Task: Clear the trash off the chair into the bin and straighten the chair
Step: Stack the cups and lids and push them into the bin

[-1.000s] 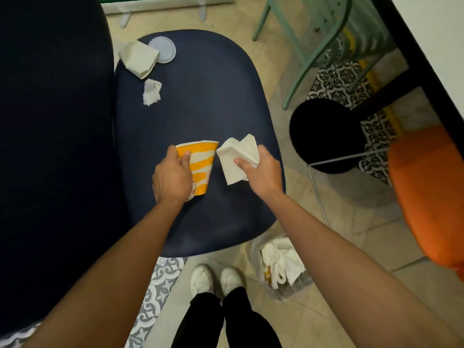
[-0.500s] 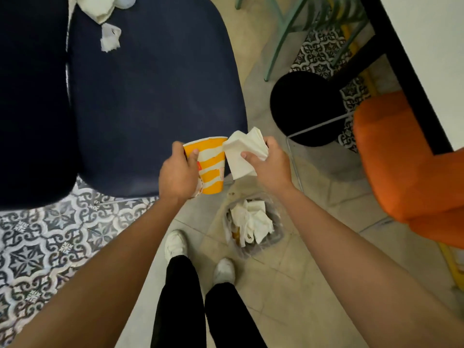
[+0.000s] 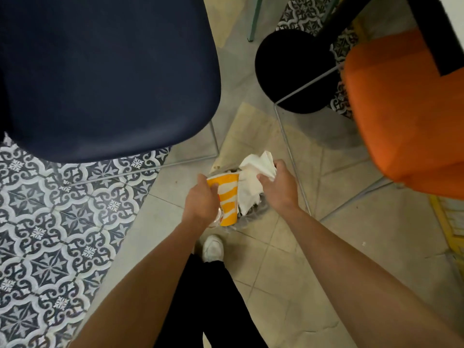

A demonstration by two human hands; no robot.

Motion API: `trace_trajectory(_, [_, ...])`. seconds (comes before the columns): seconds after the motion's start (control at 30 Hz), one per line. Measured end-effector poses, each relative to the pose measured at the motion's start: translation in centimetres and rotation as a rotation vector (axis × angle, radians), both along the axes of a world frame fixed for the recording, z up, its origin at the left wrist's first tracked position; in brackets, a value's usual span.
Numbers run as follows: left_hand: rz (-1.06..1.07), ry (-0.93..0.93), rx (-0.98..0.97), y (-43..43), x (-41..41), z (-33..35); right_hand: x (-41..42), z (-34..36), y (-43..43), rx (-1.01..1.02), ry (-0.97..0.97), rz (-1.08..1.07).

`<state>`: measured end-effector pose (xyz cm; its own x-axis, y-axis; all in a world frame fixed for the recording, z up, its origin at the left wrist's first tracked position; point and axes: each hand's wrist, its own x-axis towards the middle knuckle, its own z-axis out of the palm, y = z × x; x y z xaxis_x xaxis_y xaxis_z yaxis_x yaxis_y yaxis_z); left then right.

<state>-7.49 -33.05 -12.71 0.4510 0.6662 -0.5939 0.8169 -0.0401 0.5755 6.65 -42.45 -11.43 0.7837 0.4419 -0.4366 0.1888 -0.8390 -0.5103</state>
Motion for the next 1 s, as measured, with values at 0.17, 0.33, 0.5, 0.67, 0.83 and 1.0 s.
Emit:
trace_trajectory(0.17, [0.063, 0.048, -0.060, -1.3, 1.1, -5.9, -0.6, -6.0, -1.8, -0.085, -0.044, -0.035])
trace_trajectory(0.33, [0.113, 0.024, -0.109, -2.6, 2.9, -12.5, -1.1, -12.5, -2.8, -0.176, -0.191, 0.132])
trace_trajectory(0.5, [0.155, -0.004, -0.122, -2.9, 4.8, -17.5, -1.2, -17.1, -2.2, -0.283, -0.283, 0.241])
trace_trajectory(0.67, [0.278, -0.029, -0.090, -2.5, 5.5, -20.4, -1.8, -19.6, -1.9, -0.284, -0.215, 0.172])
trace_trajectory(0.83, [0.334, -0.053, -0.109, -3.7, 5.8, -22.2, -3.3, -21.5, -2.2, -0.300, -0.143, 0.182])
trace_trajectory(1.0, [0.348, -0.071, -0.175, -4.4, 5.7, -22.2, -4.5, -22.2, -2.8, -0.286, -0.065, 0.215])
